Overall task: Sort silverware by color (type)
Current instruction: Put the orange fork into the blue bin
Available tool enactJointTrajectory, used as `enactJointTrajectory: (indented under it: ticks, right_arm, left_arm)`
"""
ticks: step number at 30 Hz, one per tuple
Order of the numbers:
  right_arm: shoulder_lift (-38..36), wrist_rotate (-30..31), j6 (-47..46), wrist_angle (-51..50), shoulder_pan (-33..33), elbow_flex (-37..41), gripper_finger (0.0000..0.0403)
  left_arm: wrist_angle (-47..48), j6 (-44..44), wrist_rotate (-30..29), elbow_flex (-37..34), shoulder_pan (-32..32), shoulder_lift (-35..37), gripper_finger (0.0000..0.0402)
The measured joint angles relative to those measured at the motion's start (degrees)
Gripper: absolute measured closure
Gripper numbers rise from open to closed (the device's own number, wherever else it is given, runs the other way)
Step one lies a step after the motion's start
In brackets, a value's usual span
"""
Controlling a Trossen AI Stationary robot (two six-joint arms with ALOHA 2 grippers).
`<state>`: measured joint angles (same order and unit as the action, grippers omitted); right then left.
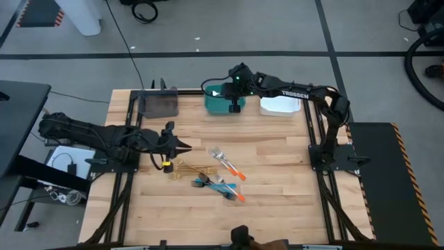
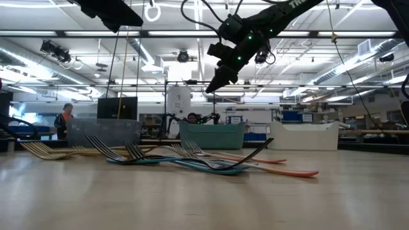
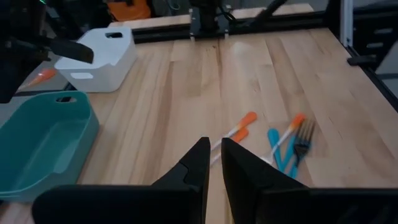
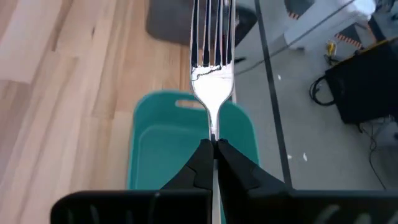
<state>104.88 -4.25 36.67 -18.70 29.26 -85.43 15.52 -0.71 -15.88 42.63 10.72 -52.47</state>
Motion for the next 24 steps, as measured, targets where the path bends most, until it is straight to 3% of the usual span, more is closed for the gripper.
enactJointTrajectory:
  ticks: [10, 16, 24]
  right_arm:
    - [0.00, -2.22, 0.09, 2.90, 2.06, -0.02, 0.0389]
    - [0.14, -6.81, -1.03, 3.71, 4.08, -0.02, 0.0389]
    - [4.35, -7.61, -3.99, 4.66, 5.44, 0.02, 0.0389]
  left_arm:
    - [-0.71, 0.04, 0.02, 0.00, -2.37, 0.00, 0.0351]
    - [-0.71, 0.00, 0.04, 0.00, -2.43, 0.00, 0.0351]
    - [-0.67, -0.02, 0.04, 0.00, -2.47, 0.00, 0.0351]
